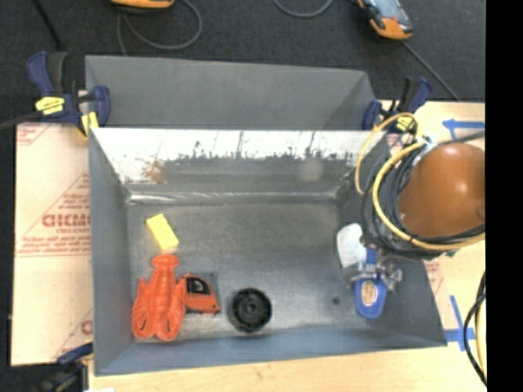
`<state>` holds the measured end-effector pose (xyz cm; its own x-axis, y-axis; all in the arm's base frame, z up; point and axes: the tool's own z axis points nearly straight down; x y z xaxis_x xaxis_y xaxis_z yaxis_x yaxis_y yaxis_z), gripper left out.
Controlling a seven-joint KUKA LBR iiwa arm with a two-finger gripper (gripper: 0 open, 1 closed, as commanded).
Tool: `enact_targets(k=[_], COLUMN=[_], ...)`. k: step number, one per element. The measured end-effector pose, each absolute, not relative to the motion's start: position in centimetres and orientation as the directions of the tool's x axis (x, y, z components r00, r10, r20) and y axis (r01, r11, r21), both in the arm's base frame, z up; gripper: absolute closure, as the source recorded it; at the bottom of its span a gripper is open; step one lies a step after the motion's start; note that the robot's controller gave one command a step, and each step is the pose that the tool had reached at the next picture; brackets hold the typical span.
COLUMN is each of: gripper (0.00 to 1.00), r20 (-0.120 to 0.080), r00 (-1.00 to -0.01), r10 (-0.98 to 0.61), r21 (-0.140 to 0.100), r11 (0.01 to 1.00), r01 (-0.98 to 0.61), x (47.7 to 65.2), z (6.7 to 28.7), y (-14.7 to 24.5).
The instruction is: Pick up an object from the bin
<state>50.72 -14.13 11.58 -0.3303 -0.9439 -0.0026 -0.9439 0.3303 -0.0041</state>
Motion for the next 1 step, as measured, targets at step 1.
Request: enact_targets(k=[1], gripper=[1.0], r20=[-0.002], r00=[-0.332], r10=[-0.943], r21=[0.003], r11=[0.332], r01=[-0.943], x=[50.54], z=[12.7], y=[-14.14])
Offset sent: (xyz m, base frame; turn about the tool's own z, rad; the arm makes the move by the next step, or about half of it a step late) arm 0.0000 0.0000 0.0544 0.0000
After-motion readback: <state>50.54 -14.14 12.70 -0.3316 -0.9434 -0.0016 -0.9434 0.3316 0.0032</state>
